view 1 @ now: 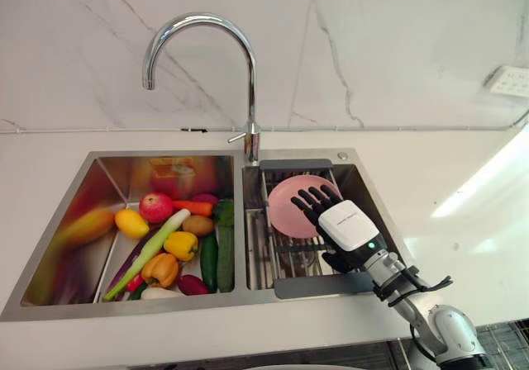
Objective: Walk over to the sink, pick up the cup, carry it to the dishwasher, place the cup inside the dishwasher, then close the dishwasher door
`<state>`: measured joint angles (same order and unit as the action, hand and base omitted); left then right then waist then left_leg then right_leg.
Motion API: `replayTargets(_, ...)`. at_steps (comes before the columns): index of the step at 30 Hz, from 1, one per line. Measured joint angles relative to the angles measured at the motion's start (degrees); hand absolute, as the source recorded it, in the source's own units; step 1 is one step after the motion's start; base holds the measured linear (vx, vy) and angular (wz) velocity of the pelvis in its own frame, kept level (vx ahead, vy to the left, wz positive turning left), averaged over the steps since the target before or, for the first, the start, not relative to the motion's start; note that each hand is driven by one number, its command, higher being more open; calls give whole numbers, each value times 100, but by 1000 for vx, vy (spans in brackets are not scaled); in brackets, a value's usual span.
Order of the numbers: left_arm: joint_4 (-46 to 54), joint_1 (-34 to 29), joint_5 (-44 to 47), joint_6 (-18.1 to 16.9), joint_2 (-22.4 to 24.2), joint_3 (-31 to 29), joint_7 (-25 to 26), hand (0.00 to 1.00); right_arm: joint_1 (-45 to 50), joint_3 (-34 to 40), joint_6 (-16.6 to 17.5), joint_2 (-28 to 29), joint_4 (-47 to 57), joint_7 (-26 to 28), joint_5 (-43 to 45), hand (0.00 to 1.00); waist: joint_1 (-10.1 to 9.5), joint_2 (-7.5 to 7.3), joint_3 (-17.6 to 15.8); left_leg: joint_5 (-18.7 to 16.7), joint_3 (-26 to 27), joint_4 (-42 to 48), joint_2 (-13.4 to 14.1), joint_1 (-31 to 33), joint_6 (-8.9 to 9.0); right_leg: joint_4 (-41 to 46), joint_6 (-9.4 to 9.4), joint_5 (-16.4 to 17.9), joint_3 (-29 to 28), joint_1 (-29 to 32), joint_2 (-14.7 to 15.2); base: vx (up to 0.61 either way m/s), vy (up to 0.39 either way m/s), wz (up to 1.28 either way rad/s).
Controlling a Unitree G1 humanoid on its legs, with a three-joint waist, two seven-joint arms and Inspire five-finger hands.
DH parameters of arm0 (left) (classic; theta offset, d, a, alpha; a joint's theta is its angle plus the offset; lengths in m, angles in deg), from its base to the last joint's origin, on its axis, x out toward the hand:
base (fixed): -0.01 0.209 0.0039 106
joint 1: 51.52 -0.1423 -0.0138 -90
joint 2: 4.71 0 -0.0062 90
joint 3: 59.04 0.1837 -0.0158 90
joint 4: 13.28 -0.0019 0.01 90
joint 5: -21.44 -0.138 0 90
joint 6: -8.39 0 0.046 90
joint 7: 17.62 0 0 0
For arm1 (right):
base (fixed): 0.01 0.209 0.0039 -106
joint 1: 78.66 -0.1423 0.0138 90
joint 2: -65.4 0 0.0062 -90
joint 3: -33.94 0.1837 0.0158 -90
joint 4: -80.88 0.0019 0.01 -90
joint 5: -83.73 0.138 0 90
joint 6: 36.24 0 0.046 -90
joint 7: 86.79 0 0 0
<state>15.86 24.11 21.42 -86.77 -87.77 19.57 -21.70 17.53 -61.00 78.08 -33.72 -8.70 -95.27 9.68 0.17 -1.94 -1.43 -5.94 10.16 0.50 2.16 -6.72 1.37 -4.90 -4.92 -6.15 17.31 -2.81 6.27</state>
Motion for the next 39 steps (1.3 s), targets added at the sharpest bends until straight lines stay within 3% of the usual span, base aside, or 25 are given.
replayTargets(1,5,7,0,6,1,6,0,100,-39,-43,-70,0,-112,23,-25,0,-20,3,-2,1,-1,0,-2,0,-1,0,0,0,0,0,1,-51,-21,0)
replayTargets(9,24,21,3,46,6,10,1,100,-114,-193,-416,-15,-359,-334,-467,0,-57,4,-18,10,-20,0,-25,8,-13,-1,0,0,17,-2,24,-50,-18,1)
replayTargets(12,25,37,4,51,0,31,12,100,-87,-278,-528,-55,-384,-910,-873,0,-33,-10,-31,28,-18,-5,-37,4,-18,-3,0,-1,14,-6,33,-70,-22,0)
replayTargets(14,25,37,12,54,0,46,27,100,-56,-282,-646,-43,-479,-1649,-1146,0,-35,-6,-34,56,-19,-27,-38,3,-15,-10,7,-7,16,-4,33,-73,-25,1)
replayTargets(17,25,55,12,55,37,58,49,100,-144,-130,-1274,187,-675,-2644,-1166,0,-46,45,-66,94,-19,-62,-37,0,-14,-10,15,-13,27,-1,30,-84,-33,3)
replayTargets(20,32,72,14,37,116,60,129,100,-322,155,-1634,237,-709,-3119,-1031,0,-86,116,-111,126,-30,-109,-31,-10,-12,-7,17,-13,47,4,23,-44,-22,3)
replayTargets(30,35,71,15,-31,136,71,167,100,-794,242,-1856,306,-679,-3303,274,0,-119,164,-153,133,-30,-180,-18,-83,-9,0,15,-15,55,-26,8,-13,-4,0)
replayTargets(37,40,50,116,-45,174,62,189,100,-800,244,-1682,316,-490,-2814,1173,0,-156,159,-157,136,-77,-170,-15,-90,-5,0,15,-13,75,-52,9,-66,-25,1)
replayTargets(38,43,47,118,-57,174,58,202,100,-798,271,-1696,316,-400,-2762,1280,100,-154,157,-158,138,-84,-170,-14,-90,-3,0,15,-13,82,-54,9,-57,-24,3)
replayTargets(39,48,45,119,-70,176,57,227,100,-794,371,-1738,315,-258,-2755,1388,100,-147,155,-160,140,-91,-170,-14,-88,-5,0,14,-13,88,-55,9,-62,-27,3)
